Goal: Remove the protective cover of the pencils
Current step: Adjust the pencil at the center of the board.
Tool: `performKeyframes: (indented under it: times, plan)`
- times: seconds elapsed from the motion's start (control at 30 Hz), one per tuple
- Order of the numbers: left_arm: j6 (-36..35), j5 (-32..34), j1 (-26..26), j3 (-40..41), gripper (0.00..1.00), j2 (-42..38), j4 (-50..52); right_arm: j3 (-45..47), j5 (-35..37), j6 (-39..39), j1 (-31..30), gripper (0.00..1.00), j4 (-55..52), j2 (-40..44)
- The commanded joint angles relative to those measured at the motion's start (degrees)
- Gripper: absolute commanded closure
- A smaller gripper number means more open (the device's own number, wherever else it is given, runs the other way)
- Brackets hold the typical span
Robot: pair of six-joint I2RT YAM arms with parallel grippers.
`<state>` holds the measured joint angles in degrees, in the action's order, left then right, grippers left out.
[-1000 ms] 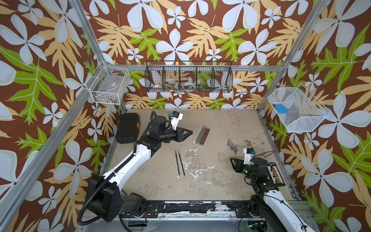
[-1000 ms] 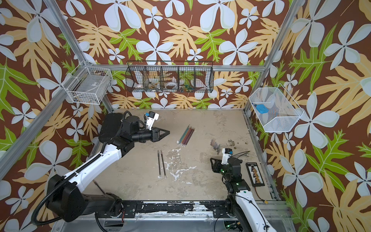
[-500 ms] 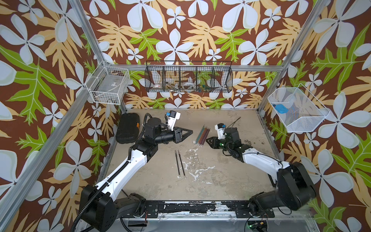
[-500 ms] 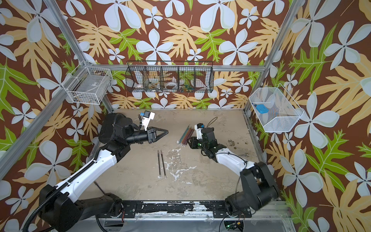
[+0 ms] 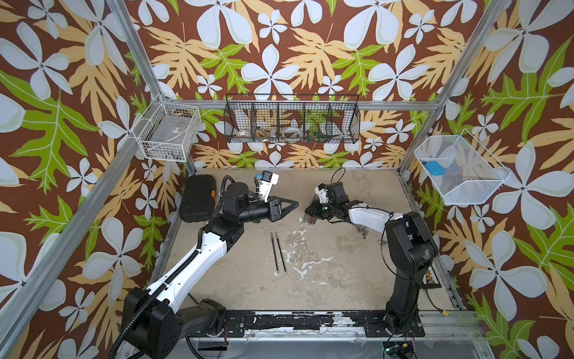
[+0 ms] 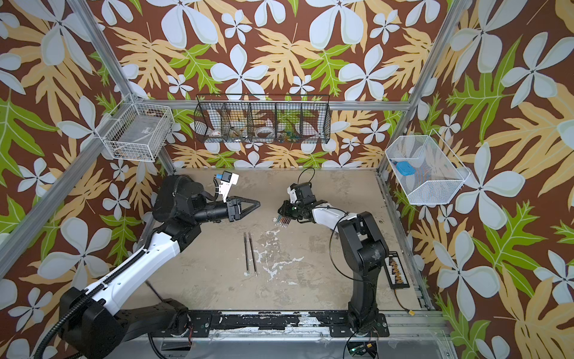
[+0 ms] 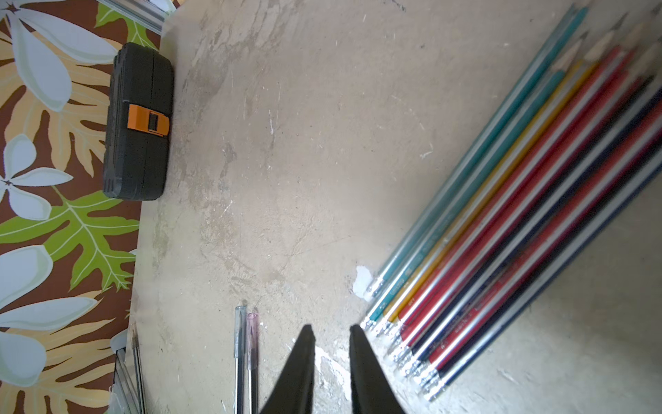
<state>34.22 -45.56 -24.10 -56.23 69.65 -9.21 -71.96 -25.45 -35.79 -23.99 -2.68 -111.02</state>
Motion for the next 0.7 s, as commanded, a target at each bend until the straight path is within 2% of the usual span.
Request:
performKeyframes:
  times: [0.0,0.67]
  plan:
    - [0.71,-1.37,0.10,-0.12,0.74,-0.12,-2.12,-0.20,2.79,-0.08,0.06,0.78,-3.18,-0.65]
    - [0.52,-1.13,0.14,0.04,0.74,0.23,-2.13,-0.65,2.85,-0.02,0.08,0.78,-2.42,-3.75]
